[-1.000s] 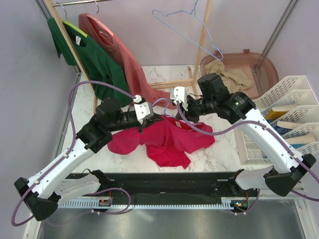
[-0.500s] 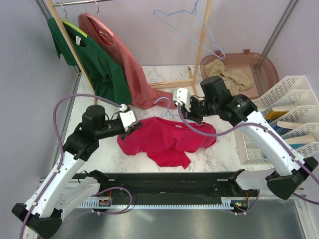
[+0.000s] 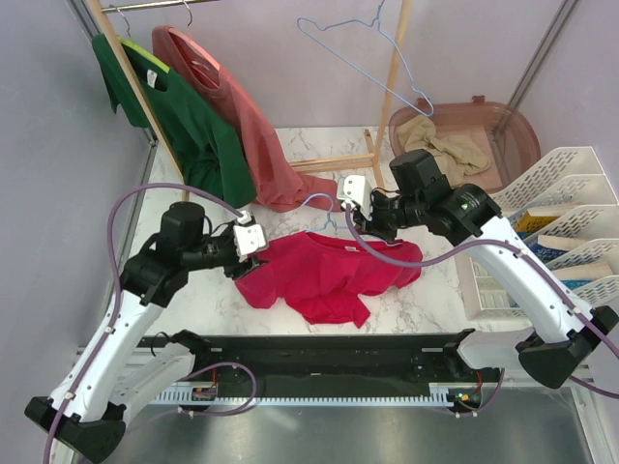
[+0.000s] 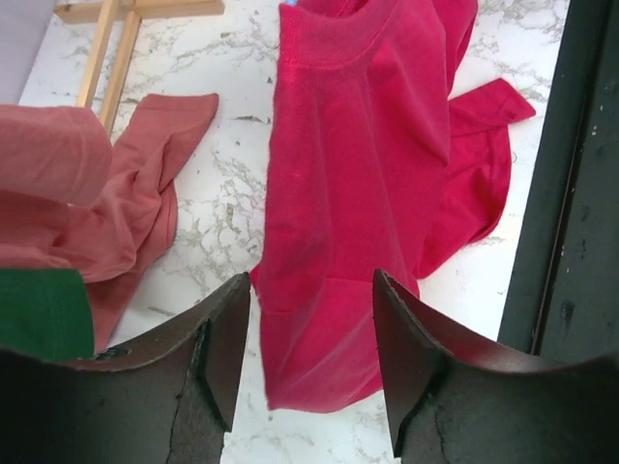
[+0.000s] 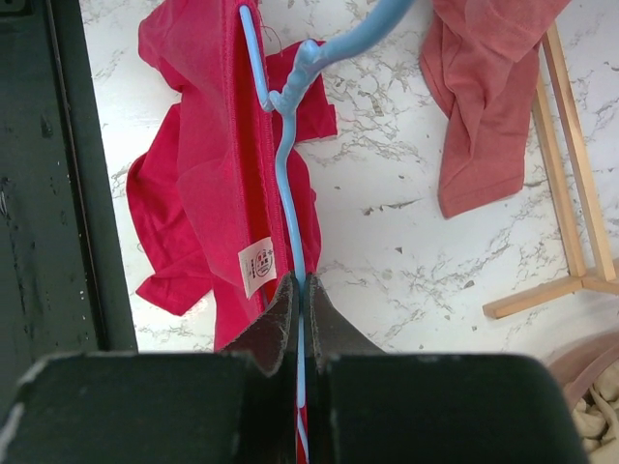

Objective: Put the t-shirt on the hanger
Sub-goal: Place the T-shirt on the hanger, then place the hanger at the clothesline.

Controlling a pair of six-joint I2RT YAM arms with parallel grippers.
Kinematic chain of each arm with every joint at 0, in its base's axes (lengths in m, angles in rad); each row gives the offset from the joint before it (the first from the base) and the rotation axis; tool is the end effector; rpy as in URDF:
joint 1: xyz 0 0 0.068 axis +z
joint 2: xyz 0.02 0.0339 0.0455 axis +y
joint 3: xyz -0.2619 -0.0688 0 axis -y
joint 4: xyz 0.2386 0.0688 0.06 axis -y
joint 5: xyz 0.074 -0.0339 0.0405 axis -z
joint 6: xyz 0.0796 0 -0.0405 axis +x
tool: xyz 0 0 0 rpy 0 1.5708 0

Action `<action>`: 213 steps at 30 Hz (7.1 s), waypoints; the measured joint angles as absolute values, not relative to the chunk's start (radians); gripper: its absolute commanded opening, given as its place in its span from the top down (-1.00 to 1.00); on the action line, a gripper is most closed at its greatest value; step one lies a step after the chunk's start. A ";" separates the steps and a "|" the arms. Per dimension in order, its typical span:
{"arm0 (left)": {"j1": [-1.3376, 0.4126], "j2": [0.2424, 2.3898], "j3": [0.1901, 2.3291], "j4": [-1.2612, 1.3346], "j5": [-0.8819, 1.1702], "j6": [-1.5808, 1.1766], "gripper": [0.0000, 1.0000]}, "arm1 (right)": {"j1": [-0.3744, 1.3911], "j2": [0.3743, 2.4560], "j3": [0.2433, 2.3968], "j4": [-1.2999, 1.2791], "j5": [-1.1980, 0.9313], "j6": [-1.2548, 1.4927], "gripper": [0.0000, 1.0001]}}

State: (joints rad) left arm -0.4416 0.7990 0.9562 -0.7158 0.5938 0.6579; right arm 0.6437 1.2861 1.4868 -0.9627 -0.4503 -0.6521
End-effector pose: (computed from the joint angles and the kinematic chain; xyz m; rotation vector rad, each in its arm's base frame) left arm 0.1458 -0.1182 0.3236 1.3561 1.5533 -0.4967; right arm 0.1981 0.1920 0.3707 -1.5567 1.6857 0.5189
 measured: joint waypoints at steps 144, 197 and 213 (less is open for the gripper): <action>-0.407 0.943 1.111 -0.147 0.548 0.370 -0.75 | 0.273 1.729 2.218 -0.539 -0.652 0.340 1.00; -0.407 0.776 0.965 -0.165 0.443 0.326 -0.76 | 0.444 2.255 2.472 -0.081 -0.238 0.234 0.00; -0.407 0.762 0.960 -0.191 0.437 0.325 -0.75 | 0.467 1.977 2.219 -0.124 -0.152 0.026 -0.71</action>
